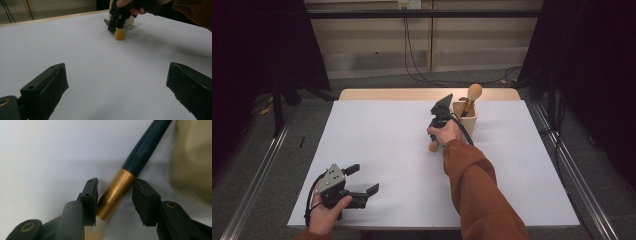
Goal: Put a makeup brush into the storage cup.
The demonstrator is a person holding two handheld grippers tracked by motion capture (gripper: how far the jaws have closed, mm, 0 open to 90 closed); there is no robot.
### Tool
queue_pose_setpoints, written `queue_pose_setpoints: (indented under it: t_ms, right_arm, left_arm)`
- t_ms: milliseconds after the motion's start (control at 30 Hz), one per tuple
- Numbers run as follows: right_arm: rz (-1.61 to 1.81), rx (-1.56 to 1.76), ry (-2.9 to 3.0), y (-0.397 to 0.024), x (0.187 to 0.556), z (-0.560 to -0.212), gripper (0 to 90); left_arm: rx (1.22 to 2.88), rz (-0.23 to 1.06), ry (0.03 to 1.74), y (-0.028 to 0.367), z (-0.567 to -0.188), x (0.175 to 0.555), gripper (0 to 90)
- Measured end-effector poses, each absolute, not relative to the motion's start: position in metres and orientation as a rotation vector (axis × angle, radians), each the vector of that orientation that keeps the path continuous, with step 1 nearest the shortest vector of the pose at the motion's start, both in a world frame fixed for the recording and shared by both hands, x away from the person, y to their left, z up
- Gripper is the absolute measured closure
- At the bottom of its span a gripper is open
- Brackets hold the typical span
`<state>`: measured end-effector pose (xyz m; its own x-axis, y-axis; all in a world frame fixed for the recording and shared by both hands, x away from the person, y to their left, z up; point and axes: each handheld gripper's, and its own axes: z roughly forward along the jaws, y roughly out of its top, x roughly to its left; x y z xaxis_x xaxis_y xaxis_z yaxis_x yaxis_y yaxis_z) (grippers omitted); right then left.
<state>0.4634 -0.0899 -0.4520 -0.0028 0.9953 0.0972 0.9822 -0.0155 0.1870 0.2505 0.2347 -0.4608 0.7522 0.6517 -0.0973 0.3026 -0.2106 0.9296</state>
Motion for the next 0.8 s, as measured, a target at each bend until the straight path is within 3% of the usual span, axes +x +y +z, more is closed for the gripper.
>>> queue_pose_setpoints:
  t_ms: [267, 800]
  right_arm:
    - [0.301, 2.109, 2.232, -0.0966, 0.4633, -0.4517, 73.1]
    - [0.268, 1.891, 2.411, -0.0947, 0.4593, -0.4505, 74.7]
  left_arm:
    - [1.808, 0.374, 0.743, 0.2338, -0.4611, 0.2502, 3.4]
    - [1.810, 0.380, 0.744, 0.2351, -0.4612, 0.2500, 3.4]
